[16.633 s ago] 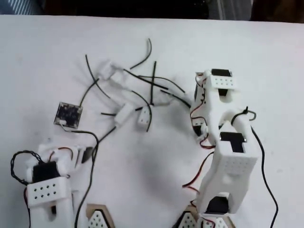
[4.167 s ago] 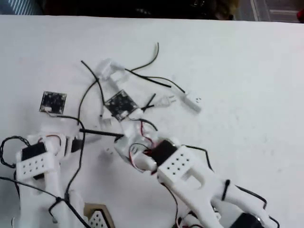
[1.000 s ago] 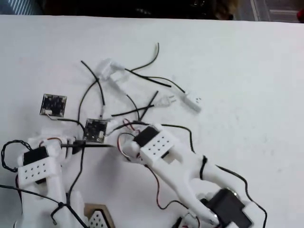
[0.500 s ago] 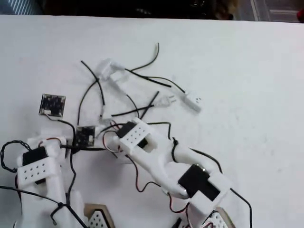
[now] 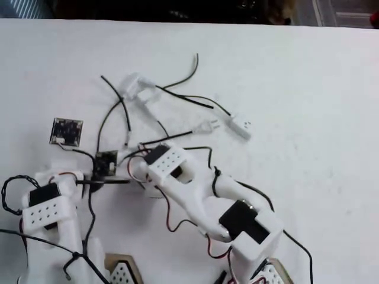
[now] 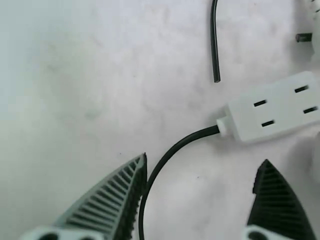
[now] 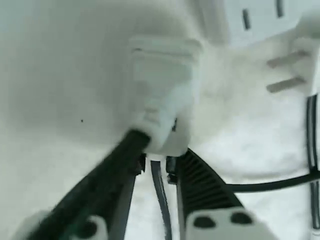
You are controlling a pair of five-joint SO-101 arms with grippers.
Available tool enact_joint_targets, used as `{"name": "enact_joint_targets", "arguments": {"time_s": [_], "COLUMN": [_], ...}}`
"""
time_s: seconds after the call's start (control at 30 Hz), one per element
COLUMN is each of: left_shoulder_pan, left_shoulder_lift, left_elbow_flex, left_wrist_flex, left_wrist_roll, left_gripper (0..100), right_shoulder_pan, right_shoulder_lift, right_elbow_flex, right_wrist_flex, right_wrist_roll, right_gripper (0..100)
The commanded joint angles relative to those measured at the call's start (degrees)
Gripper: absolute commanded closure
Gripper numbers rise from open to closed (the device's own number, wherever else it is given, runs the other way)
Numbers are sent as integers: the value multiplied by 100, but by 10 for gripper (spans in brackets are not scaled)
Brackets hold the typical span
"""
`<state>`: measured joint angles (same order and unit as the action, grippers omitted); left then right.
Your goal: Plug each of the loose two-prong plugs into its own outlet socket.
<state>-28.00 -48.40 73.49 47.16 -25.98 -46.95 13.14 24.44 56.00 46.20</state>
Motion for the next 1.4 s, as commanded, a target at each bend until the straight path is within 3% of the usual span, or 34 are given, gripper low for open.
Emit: {"name": "enact_joint_targets", "arguments": {"time_s": [0.0,0.27,0.77,1.0,1.37], "left_shoulder_pan": [-40,-40,-40,-40,-40], "left_shoulder_lift": [-101,-101,-101,-101,-101], "left_elbow_flex": [-26,-26,-26,-26,-26], "left_wrist_flex": [-105,-105,-105,-105,-105], "left_wrist_roll": [-9,-9,-9,-18,-18], "left_gripper": [665,665,665,665,665], "right_shoulder_pan": [312,1042,2571,2413,1974], "right_shoulder_lift": [-356,-1385,-2765,-2862,-2844], "right_elbow_flex": [18,62,1363,1714,1688], "right_wrist_flex": [444,1323,1358,1376,954], "right_wrist_roll": [9,0,-9,-738,-1178], "right_gripper": [981,981,965,703,693]}}
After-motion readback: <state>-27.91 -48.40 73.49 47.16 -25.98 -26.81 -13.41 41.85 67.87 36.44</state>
